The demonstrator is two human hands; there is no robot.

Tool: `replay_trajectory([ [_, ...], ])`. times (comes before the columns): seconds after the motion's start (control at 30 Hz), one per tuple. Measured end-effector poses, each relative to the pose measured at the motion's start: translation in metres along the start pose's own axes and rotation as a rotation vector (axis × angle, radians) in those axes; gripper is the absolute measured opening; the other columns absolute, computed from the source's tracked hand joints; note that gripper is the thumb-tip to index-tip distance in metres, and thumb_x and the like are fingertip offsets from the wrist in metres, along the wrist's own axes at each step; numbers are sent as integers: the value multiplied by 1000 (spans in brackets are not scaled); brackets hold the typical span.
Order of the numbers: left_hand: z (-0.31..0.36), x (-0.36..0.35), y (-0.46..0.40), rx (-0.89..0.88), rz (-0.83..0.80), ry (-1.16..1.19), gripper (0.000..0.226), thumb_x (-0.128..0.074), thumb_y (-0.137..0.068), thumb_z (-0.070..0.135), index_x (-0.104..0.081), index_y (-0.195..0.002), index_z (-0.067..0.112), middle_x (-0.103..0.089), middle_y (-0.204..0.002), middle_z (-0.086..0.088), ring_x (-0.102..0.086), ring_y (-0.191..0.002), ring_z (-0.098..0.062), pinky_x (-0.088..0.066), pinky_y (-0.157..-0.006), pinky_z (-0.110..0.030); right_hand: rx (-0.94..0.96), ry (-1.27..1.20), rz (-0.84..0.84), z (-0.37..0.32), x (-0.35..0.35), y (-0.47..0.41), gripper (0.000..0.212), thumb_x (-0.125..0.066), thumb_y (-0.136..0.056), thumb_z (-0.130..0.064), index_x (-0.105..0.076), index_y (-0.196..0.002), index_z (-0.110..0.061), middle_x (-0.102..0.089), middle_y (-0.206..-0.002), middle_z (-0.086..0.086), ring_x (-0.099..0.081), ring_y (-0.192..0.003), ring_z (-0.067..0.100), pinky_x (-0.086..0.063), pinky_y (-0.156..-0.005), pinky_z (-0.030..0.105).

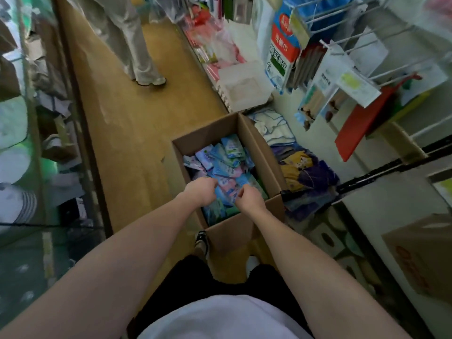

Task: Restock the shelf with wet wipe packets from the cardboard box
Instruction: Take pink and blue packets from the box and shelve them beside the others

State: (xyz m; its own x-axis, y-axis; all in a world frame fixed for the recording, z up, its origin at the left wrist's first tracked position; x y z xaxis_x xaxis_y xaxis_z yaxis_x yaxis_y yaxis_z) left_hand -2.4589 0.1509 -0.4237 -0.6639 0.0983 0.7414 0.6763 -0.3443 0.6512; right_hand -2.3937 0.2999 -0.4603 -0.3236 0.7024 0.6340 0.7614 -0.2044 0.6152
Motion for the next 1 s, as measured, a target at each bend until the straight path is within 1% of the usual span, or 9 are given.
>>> replay_trajectory([
  [0.13, -26, 18, -38, -91, -21, -31, 8, -50, -93, 18, -51, -100, 14, -58, -109, -11, -56, -95, -28, -51, -80, -42, -126, -43, 18, -22, -12, -25, 23, -62, -92, -22, -54, -110, -9, -57, -119, 14, -57, -107, 30, -49, -84, 41],
  [0.2, -34, 25, -53, -133, -45, -58, 15, -48, -94, 16, -52, -107, 11, -57, -111, -12, -55, -96, -29, -50, -77, -41, -180, -64, 14, -33, -19, -34, 25, -62, -92, -21, -53, -112, -9, -56, -121, 14, -56, -110, 30, -47, -80, 39],
  [0.3, -46, 33, -73, -162, -55, -127, 28, -49, -94, 17, -51, -121, 12, -57, -117, -11, -56, -107, -32, -48, -77, -41, -227, -82, 29, -45, -27, -48, 24, -57, -94, -19, -53, -115, -8, -53, -123, 15, -51, -118, 32, -47, -92, 41],
  [0.43, -61, 30, -100, -210, -95, -176, 33, -53, -90, 15, -50, -123, 11, -56, -119, -13, -55, -111, -34, -49, -82, -44, -308, -154, 24, -50, -39, -63, 27, -57, -91, -19, -52, -117, -17, -49, -124, 12, -55, -110, 35, -50, -93, 46],
  [0.6, -59, 22, -143, -279, -167, -205, 39, -50, -94, 13, -47, -132, 7, -52, -126, -17, -48, -120, -35, -45, -87, -46, -341, -174, 9, -37, -56, -94, 36, -59, -92, -18, -50, -126, -11, -50, -128, 14, -53, -115, 35, -48, -92, 41],
  [0.77, -56, 2, -188, -304, -230, -226, 26, -49, -90, 9, -50, -116, 4, -53, -117, -21, -49, -115, -38, -45, -82, -46, -351, -155, -12, -21, -75, -139, 30, -54, -98, -23, -50, -124, -9, -53, -124, 16, -52, -119, 34, -49, -95, 44],
  [0.87, -58, -15, -213, -265, -232, -274, 39, -52, -90, 14, -46, -127, 5, -50, -125, -19, -45, -121, -36, -46, -90, -47, -397, -168, 2, -10, -91, -163, 31, -52, -98, -30, -52, -122, -11, -53, -124, 15, -52, -116, 34, -48, -93, 43],
  [0.93, -61, -26, -226, -236, -230, -279, 49, -52, -91, 15, -38, -138, 6, -44, -134, -19, -40, -125, -37, -44, -95, -49, -397, -148, -6, -3, -102, -175, 34, -50, -98, -30, -51, -126, -11, -51, -130, 17, -50, -120, 35, -47, -95, 45],
  [1.0, -64, -34, -234, -207, -230, -266, 60, -53, -92, 17, -28, -146, 9, -35, -142, -19, -34, -132, -37, -42, -100, -50, -388, -146, -15, 1, -110, -182, 44, -57, -94, -29, -47, -133, -11, -46, -137, 18, -47, -125, 36, -45, -98, 45],
])
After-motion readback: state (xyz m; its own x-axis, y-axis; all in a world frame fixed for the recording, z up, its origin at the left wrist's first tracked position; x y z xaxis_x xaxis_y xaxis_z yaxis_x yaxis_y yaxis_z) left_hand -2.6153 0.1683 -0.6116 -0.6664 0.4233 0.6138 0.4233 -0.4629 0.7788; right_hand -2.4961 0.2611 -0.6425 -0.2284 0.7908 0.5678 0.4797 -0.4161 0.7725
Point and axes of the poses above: each hand's wrist, its own y-axis away from the middle knuckle, its own x-axis out of the back of the hand, z = x × y, the point moved 1 cm from there along -y, towards the middle knuckle
